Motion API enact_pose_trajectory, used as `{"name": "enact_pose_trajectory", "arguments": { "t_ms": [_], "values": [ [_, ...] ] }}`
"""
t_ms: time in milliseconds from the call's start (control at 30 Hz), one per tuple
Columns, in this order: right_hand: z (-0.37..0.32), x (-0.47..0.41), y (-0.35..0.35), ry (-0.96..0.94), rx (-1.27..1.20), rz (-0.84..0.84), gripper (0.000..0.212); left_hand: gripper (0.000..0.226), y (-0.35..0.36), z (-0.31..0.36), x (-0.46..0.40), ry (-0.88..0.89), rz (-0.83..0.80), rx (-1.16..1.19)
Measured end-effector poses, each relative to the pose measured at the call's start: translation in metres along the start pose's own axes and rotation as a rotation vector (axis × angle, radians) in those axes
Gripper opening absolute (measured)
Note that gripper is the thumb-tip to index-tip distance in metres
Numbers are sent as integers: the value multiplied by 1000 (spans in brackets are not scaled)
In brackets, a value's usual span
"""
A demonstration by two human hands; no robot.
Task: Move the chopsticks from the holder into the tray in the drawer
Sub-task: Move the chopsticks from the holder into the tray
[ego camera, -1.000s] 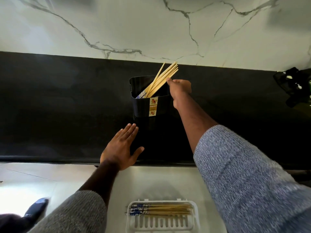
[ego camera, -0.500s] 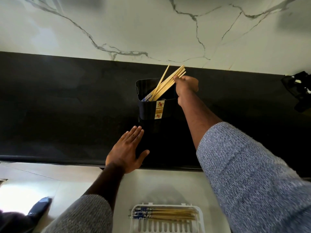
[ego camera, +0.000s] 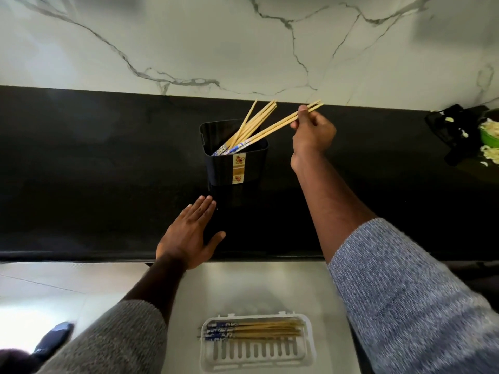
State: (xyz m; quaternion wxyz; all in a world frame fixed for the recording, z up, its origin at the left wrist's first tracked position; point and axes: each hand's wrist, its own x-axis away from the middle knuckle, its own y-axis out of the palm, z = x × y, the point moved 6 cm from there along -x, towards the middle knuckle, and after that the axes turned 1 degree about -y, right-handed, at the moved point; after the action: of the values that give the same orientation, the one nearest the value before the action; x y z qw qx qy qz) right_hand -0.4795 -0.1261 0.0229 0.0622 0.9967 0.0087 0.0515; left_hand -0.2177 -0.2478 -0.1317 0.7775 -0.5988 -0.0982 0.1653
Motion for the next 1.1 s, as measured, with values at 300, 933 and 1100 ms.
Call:
{"name": "enact_pose_trajectory", "arguments": {
  "t_ms": [300, 933, 1100],
  "values": [
    [41, 46, -77, 267, -276, 101, 9, 85, -3, 3, 1, -10, 12, 0],
    [212, 215, -257, 454, -116, 191, 14, 85, -6, 7, 3, -7, 10, -2],
    [249, 241, -264, 497, 26, 256, 23, 85, -7, 7, 4, -13, 7, -9]
  ]
}}
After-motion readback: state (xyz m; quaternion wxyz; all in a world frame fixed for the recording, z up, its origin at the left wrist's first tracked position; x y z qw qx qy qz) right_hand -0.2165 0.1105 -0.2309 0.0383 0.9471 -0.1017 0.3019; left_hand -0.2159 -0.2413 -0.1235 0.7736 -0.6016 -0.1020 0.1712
